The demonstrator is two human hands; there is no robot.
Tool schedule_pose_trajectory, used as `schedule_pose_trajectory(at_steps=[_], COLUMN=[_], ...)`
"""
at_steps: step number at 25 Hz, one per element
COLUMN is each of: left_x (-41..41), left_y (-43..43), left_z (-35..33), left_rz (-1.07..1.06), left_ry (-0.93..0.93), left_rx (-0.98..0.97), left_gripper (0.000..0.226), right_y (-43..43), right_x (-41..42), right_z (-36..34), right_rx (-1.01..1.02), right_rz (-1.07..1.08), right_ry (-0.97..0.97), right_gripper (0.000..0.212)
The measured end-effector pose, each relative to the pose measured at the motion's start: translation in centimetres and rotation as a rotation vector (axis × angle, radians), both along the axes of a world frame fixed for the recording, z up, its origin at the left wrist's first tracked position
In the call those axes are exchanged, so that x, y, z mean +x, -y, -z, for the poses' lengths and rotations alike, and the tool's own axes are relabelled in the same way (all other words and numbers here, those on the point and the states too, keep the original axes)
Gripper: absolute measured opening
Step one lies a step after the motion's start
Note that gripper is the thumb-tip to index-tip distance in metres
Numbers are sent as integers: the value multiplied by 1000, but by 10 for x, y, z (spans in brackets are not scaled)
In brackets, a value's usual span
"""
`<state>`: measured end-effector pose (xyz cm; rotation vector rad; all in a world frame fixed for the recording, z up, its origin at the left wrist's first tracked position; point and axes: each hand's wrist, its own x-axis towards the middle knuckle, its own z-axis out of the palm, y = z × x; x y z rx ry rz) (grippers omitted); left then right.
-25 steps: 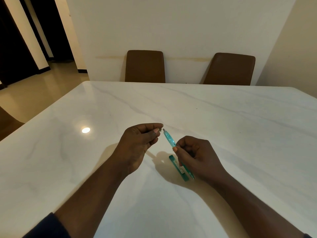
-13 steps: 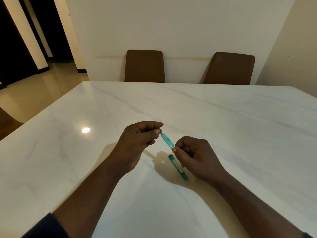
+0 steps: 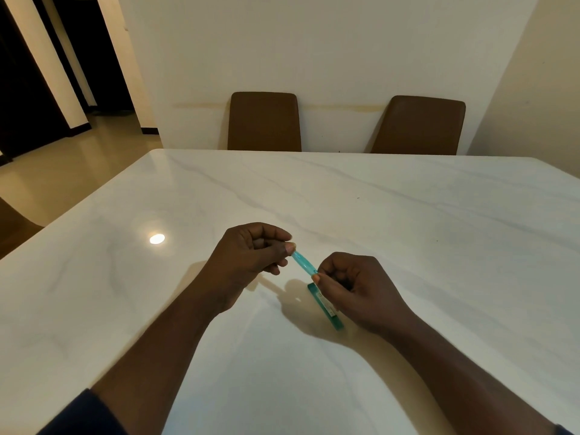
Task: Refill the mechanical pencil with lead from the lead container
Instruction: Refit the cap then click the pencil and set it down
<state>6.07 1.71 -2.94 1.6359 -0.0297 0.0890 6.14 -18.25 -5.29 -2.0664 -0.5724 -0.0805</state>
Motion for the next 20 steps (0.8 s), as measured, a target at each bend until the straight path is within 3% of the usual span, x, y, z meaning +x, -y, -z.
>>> schedule_pose_trajectory(at_steps=[6, 12, 15, 20], left_x=[-2, -8, -11, -12], left_y=[2, 12, 17, 18], left_z=[0, -2, -5, -2], left_rz=[22, -26, -35, -76], left_ry=[-6, 231, 285, 224], left_rx=[-116, -131, -94, -74], left_gripper=[9, 21, 23, 13], right_y=[-2, -8, -10, -8], right_x=[-5, -12, -13, -11], right_z=[-2, -11, -14, -32], right_rx=[17, 164, 342, 857], right_rz=[24, -127, -235, -289], right_ry=[6, -145, -275, -559], right_gripper=[19, 20, 21, 12])
